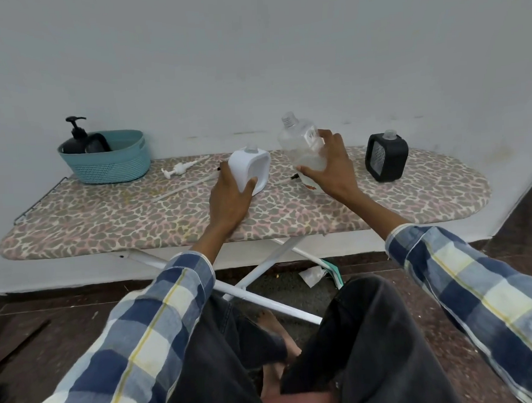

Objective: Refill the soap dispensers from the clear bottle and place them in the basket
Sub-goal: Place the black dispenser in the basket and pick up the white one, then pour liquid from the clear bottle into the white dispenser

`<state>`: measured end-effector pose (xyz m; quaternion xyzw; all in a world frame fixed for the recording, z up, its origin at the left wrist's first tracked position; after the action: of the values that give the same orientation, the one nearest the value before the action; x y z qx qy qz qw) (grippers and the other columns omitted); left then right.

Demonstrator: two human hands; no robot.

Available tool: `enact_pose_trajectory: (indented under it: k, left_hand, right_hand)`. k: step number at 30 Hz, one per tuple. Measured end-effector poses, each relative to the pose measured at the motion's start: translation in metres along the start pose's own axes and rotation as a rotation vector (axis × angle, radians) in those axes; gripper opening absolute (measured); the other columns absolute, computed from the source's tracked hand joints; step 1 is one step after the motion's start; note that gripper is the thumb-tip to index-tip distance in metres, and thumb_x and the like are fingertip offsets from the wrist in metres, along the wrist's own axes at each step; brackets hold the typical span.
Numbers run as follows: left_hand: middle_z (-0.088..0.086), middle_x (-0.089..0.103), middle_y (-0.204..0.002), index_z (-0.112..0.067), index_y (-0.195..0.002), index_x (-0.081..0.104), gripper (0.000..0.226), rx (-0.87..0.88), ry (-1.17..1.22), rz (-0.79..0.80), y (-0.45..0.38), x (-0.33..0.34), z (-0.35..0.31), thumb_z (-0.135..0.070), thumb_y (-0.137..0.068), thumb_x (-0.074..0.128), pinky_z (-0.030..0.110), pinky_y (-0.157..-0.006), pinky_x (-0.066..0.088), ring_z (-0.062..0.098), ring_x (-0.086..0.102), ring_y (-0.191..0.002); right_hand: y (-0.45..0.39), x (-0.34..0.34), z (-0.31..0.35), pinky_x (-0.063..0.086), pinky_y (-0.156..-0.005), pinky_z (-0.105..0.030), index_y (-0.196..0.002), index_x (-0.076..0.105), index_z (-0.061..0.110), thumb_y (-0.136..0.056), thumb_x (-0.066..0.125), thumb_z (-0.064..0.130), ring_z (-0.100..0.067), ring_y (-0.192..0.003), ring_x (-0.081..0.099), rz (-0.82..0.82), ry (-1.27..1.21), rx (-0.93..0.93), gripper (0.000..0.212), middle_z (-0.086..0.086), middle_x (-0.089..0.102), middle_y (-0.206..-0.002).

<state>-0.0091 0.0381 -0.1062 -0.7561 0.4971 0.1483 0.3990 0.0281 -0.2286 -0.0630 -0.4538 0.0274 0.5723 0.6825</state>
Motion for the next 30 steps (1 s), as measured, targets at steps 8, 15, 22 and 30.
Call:
enact_pose_trajectory:
  k: [8, 15, 22, 30]
  left_hand:
    - [0.012, 0.059, -0.140, -0.015, -0.144, 0.032, 0.067, -0.095, 0.163, -0.002, -0.001, 0.001, 0.013, -0.050, -0.099, 0.068, 0.045, -0.079, 0.057, 0.034, 0.064, -0.113]
    - [0.005, 0.057, -0.142, -0.024, -0.154, 0.041, 0.067, -0.158, 0.319, -0.066, -0.005, -0.006, 0.030, -0.049, -0.099, 0.068, 0.047, -0.094, 0.056, 0.029, 0.061, -0.124]
    - [-0.002, 0.055, -0.155, -0.029, -0.161, 0.042, 0.068, -0.160, 0.454, -0.090, -0.008, -0.011, 0.038, -0.042, -0.101, 0.070, 0.053, -0.115, 0.047, 0.020, 0.053, -0.139]
    - [-0.011, 0.058, -0.145, -0.041, -0.153, 0.047, 0.063, -0.190, 0.469, -0.092, -0.015, -0.010, 0.040, -0.054, -0.097, 0.071, 0.050, -0.107, 0.054, 0.019, 0.060, -0.134]
  right_hand:
    - [0.003, 0.010, -0.015, 0.056, -0.083, -0.034, -0.146, 0.041, 0.025, -0.076, 0.094, 0.046, -0.021, -0.107, 0.065, 0.049, -0.097, 0.068, 0.091, -0.002, 0.063, -0.125]
    - [0.004, 0.011, -0.024, 0.057, -0.074, -0.020, -0.144, 0.042, 0.019, -0.073, 0.097, 0.049, -0.017, -0.103, 0.067, 0.064, -0.114, 0.104, 0.095, 0.003, 0.068, -0.124]
    - [0.000, 0.010, -0.030, 0.064, -0.082, -0.034, -0.142, 0.049, 0.029, -0.070, 0.096, 0.055, -0.015, -0.105, 0.070, -0.014, -0.172, 0.135, 0.090, 0.003, 0.069, -0.132]
    - [-0.015, 0.044, -0.044, 0.051, -0.085, -0.013, -0.132, 0.046, 0.011, -0.077, 0.098, 0.027, -0.001, -0.110, 0.059, -0.062, -0.496, 0.255, 0.078, 0.008, 0.053, -0.123]
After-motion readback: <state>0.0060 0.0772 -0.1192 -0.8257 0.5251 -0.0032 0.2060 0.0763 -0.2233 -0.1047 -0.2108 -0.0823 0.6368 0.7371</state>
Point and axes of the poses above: each hand's wrist, its own y-axis away from the middle knuckle, its own x-axis out of the palm, z = x × y, the point moved 8 cm from there along -y, towards the middle knuckle
